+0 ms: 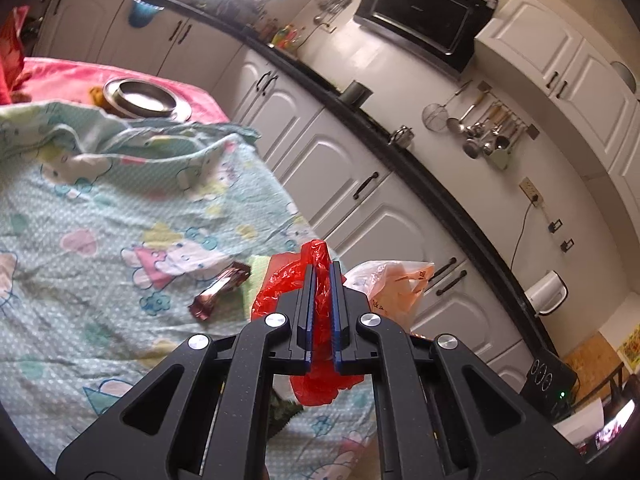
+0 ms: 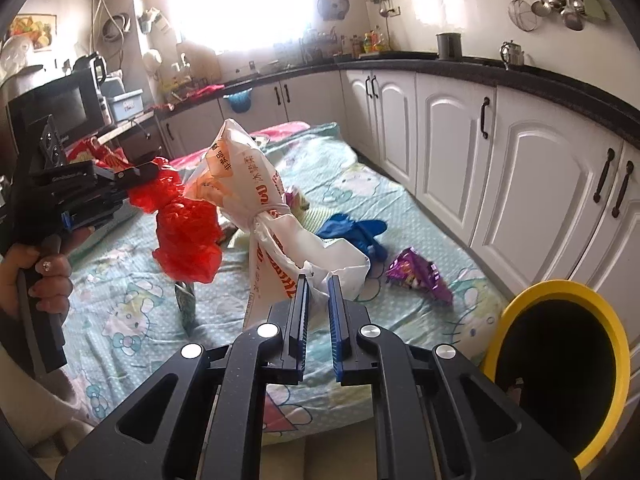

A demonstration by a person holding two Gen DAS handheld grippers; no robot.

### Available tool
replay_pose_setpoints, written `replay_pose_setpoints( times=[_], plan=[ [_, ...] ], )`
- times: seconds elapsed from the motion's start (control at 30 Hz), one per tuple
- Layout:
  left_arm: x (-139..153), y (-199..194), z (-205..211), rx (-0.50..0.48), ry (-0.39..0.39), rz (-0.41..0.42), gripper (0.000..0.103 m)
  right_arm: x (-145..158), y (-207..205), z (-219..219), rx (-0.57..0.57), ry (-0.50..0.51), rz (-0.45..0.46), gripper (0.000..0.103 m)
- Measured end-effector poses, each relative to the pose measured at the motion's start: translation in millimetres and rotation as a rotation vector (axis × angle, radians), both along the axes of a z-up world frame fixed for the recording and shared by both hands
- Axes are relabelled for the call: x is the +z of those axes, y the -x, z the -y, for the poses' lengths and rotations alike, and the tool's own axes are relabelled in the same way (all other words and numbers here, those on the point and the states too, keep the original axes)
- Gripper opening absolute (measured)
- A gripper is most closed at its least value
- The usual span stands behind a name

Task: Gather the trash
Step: 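Carry the red bag and white bag over the yellow bin with both grippers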

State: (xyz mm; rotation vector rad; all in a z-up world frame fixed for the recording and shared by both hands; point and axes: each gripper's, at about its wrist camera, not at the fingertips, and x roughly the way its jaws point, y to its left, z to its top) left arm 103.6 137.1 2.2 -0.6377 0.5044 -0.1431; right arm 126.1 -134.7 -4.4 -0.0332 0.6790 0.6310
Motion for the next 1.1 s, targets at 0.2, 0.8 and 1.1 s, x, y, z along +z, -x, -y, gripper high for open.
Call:
replay_pose_setpoints(
  times=[0.2,0.8,1.1],
  plan=[
    [14,4,16,-0.027,-0.032,0.034,0.003,11,1,17,-0.039,-0.021,0.025,0.01],
    [28,0,63,-0.126,-0.087,0.058,0.003,32,6,70,-0.147,-0.075,0.066,0.009],
    [29,-16,107,-0.202,-0.13,0.055,0.003,29,9,108,-0.228,-0.089,0.062,0.009]
  ],
)
